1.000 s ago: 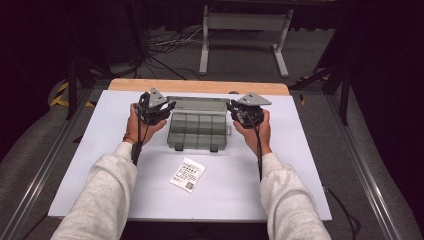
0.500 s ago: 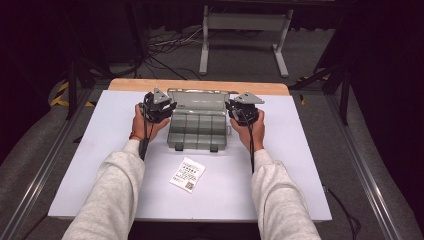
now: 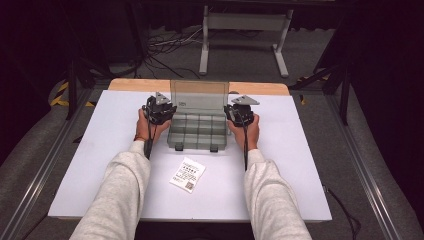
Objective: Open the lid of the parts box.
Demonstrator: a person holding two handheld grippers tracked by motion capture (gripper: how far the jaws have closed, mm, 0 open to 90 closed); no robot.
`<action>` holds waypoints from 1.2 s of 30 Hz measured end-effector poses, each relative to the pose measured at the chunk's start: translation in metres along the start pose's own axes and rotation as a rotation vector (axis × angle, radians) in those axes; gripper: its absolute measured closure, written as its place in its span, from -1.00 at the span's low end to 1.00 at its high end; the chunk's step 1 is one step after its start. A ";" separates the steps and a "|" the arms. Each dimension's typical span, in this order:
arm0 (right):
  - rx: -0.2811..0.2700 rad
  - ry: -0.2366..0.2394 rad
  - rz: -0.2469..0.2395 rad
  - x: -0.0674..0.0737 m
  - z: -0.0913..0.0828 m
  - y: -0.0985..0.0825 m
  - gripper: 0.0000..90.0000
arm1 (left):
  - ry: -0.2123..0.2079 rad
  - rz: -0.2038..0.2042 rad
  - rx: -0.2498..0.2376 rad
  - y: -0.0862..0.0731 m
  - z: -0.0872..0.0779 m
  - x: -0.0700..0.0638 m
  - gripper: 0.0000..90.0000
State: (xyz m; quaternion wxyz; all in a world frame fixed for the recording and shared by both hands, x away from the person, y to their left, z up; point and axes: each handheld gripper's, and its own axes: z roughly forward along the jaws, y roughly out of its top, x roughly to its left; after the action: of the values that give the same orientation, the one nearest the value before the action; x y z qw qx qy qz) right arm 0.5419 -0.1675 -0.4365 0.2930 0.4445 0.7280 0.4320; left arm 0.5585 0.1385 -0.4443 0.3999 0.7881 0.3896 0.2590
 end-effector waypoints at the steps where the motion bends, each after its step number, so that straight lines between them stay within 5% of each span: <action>1: 0.009 0.003 0.010 0.000 0.002 -0.002 0.81 | 0.000 0.000 0.000 0.000 0.000 0.000 0.69; 7: 0.027 0.005 0.030 -0.001 0.007 -0.006 0.79 | 0.018 -0.012 0.018 0.002 0.004 0.000 0.70; 14: 0.056 -0.010 0.038 0.001 0.011 -0.003 0.78 | -0.023 -0.040 0.046 0.005 0.006 0.005 0.69; 20: 0.134 -0.002 0.071 -0.002 0.014 0.007 0.76 | -0.072 -0.093 0.070 0.007 0.007 0.012 0.68; 28: 0.179 0.008 0.050 -0.003 0.017 0.013 0.71 | -0.065 -0.092 0.097 0.011 0.008 0.011 0.67; 36: 0.207 -0.008 0.035 0.001 0.020 0.018 0.61 | -0.026 -0.047 0.114 0.014 0.008 0.007 0.65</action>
State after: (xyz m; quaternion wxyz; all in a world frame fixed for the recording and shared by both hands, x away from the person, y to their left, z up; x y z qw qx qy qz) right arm 0.5649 -0.1552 -0.4299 0.2411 0.4867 0.7596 0.3577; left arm 0.5744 0.1354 -0.4363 0.3654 0.8034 0.4172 0.2168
